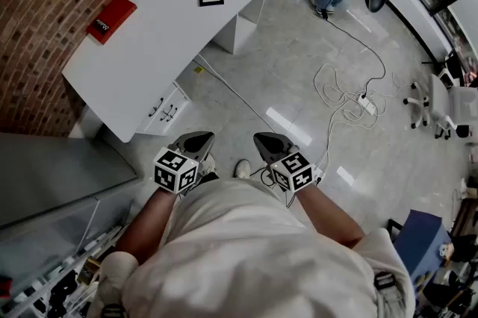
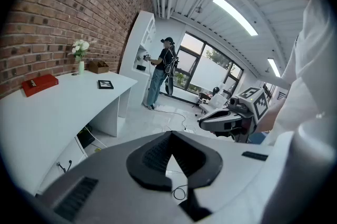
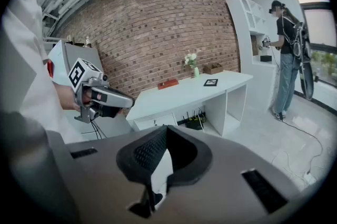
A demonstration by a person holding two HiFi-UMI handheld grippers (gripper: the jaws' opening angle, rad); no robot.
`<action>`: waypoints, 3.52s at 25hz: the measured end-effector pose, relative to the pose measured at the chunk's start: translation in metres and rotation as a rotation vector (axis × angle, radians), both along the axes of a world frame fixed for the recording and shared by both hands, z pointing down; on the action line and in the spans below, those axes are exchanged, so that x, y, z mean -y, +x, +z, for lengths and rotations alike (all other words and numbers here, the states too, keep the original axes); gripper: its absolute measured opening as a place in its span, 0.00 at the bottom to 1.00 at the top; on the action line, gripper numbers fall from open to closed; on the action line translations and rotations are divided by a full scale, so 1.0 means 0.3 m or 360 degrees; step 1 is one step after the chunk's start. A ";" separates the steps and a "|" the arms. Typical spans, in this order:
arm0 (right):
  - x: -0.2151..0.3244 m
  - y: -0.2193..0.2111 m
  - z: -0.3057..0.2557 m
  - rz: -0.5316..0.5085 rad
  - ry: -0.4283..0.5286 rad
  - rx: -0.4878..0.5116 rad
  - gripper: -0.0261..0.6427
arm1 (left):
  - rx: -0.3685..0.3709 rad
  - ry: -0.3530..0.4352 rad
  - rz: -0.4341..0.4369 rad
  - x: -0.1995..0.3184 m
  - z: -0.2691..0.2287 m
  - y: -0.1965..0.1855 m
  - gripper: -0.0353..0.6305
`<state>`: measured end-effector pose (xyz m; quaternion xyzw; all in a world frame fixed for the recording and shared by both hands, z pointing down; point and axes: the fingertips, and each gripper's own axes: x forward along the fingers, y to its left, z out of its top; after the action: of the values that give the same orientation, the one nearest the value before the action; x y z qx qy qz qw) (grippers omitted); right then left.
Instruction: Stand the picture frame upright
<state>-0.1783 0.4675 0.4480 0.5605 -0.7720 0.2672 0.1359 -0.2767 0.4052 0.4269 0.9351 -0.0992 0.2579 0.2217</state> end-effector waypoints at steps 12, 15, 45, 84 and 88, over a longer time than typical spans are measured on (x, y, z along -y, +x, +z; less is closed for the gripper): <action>-0.073 0.098 -0.007 -0.0014 0.0092 -0.0018 0.04 | -0.0027 0.0064 -0.0041 -0.068 -0.017 0.087 0.05; -0.093 0.134 0.006 0.0003 0.0092 -0.0009 0.05 | -0.0016 0.0096 -0.0045 -0.084 -0.012 0.113 0.05; 0.102 0.472 0.016 0.0207 0.0092 -0.0067 0.30 | -0.0061 0.0104 -0.0072 0.186 0.008 0.400 0.25; 1.259 0.677 0.035 0.0070 -0.0062 -0.0047 0.30 | -0.0138 0.0069 -0.0329 1.242 0.046 0.516 0.23; 1.381 0.716 0.079 0.0025 -0.0079 -0.0012 0.30 | -0.0093 0.0066 -0.0397 1.336 0.079 0.530 0.23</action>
<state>0.0367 0.0531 0.4718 0.5641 -0.7601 0.2853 0.1505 -0.1176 0.0043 0.4506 0.9270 -0.2135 0.1988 0.2356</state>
